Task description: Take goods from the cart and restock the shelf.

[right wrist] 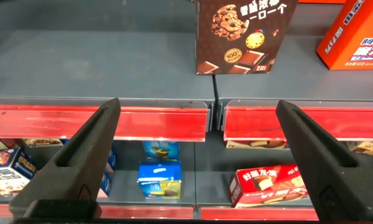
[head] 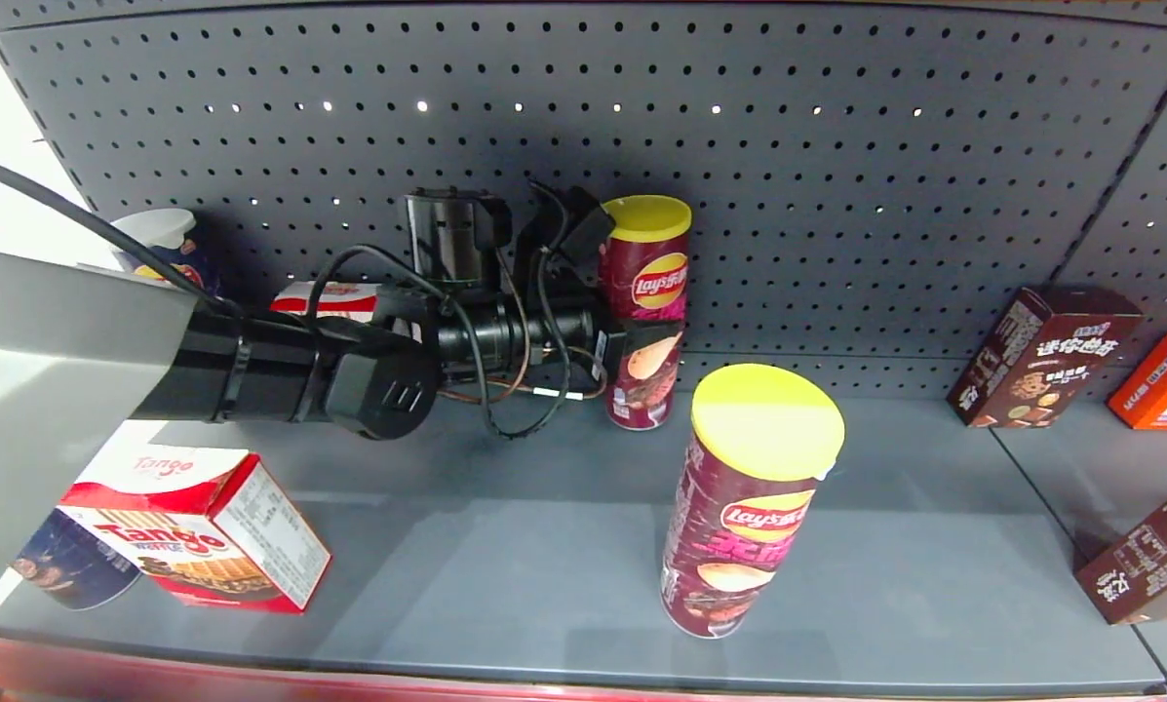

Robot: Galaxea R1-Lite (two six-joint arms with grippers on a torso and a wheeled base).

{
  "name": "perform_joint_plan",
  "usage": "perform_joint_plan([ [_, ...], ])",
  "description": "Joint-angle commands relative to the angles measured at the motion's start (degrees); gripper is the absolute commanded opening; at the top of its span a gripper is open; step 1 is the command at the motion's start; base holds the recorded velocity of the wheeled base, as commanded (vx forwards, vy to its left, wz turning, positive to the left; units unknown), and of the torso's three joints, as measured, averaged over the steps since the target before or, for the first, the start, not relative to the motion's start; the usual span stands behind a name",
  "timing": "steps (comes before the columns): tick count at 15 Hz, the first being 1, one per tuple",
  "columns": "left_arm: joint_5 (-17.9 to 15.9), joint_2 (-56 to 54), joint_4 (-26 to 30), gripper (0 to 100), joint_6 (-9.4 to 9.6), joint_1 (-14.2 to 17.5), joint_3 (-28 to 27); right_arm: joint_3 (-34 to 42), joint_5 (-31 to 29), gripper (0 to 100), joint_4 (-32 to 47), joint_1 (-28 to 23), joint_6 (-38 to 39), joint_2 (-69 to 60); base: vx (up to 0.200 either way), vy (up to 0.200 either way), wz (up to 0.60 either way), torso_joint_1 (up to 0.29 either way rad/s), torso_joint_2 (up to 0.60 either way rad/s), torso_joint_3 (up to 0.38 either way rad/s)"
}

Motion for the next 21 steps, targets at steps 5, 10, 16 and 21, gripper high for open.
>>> perform_joint_plan([
  [5,-1.9,2.4,-0.2,0,0.23,-0.7,-2.1,0.0,0.0,100,0.0,0.0,0.0,0.0,0.000,0.000,0.00,0.000,0.00,0.000],
  [10,-2.0,2.7,-0.1,0,0.32,-1.6,-1.7,0.0,0.0,100,0.0,0.0,0.0,0.1,0.000,0.000,0.00,0.000,0.00,0.000],
  [16,-1.5,3.1,-0.6,0,1.20,-2.4,0.1,0.0,0.0,100,0.0,0.1,0.0,0.1,0.000,0.000,0.00,0.000,0.00,0.000],
  [21,-1.2,3.1,-0.6,100,3.75,-2.6,2.4,0.0,0.0,100,0.0,0.0,0.0,0.0,0.000,0.000,0.00,0.000,0.00,0.000],
])
